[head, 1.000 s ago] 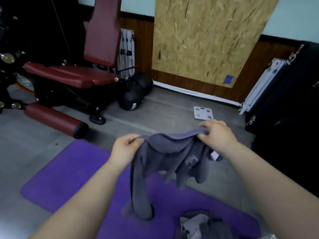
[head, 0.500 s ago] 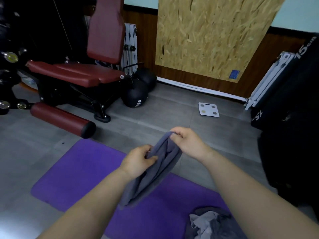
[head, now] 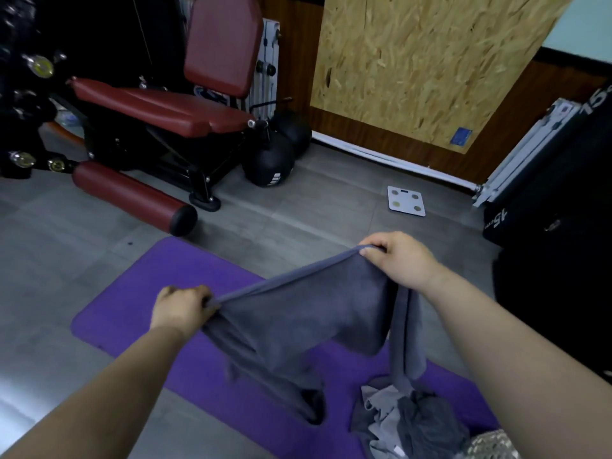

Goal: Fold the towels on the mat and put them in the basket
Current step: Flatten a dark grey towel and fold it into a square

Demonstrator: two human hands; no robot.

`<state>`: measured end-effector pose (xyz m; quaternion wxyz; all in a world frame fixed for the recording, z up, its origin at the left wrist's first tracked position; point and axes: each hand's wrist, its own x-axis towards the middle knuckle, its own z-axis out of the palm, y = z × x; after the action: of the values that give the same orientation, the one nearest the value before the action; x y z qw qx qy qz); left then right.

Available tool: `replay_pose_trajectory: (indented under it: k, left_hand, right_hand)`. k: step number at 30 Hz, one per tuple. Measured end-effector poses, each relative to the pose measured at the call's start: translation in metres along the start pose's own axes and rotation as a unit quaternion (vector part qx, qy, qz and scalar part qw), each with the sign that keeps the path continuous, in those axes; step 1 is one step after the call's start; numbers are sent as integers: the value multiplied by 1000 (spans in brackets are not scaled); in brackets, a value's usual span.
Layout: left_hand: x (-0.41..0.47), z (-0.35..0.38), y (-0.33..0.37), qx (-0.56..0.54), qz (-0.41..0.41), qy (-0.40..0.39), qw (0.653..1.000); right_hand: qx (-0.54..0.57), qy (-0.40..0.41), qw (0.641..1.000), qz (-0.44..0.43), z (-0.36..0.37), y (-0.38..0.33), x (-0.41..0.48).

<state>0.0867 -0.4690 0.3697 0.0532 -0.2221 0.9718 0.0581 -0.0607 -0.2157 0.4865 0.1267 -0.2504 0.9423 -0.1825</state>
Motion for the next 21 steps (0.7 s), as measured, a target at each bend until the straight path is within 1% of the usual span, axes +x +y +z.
replay_pose_trajectory:
  k: [1,2,3,4,5,7,10,13,16,19,21]
  left_hand:
    - [-5,0,-10,-86,-41,5,995]
    - [-12,0,-16,-195,-73,1,978]
    - [-19,0,-19,-300,-87,7,950]
    - [-26,-2,-18,-369,-87,19,925]
    - [-31,-5,-16,-405,-72,38,911]
    - [-40,-14,-4,-418,-25,45,907]
    - [-45,-24,17,-431,61,9,900]
    - [-52,-30,36,-432,114,-34,894]
    - [-53,-38,43,-420,148,-60,894]
    - [-39,-39,31,-418,155,-55,894]
    - [-26,-39,13,-400,153,-72,901]
  right_hand:
    - [-19,-3,1000,8,2,-3,-4]
    - [-28,-5,999,17,5,-6,-9]
    - [-31,-8,999,29,8,-9,-15]
    - [-36,-15,998,41,12,-12,-21]
    - [-45,-24,997,49,17,-16,-28]
    - [-44,-35,997,51,34,-21,-40]
    - [7,-28,999,24,65,-32,-57]
    - [53,-39,998,-9,84,-48,-73]
    - [81,-87,993,-29,103,-67,-75]
    - [161,-75,984,-8,115,-76,-65]
    - [154,-62,986,1,114,-80,-57]
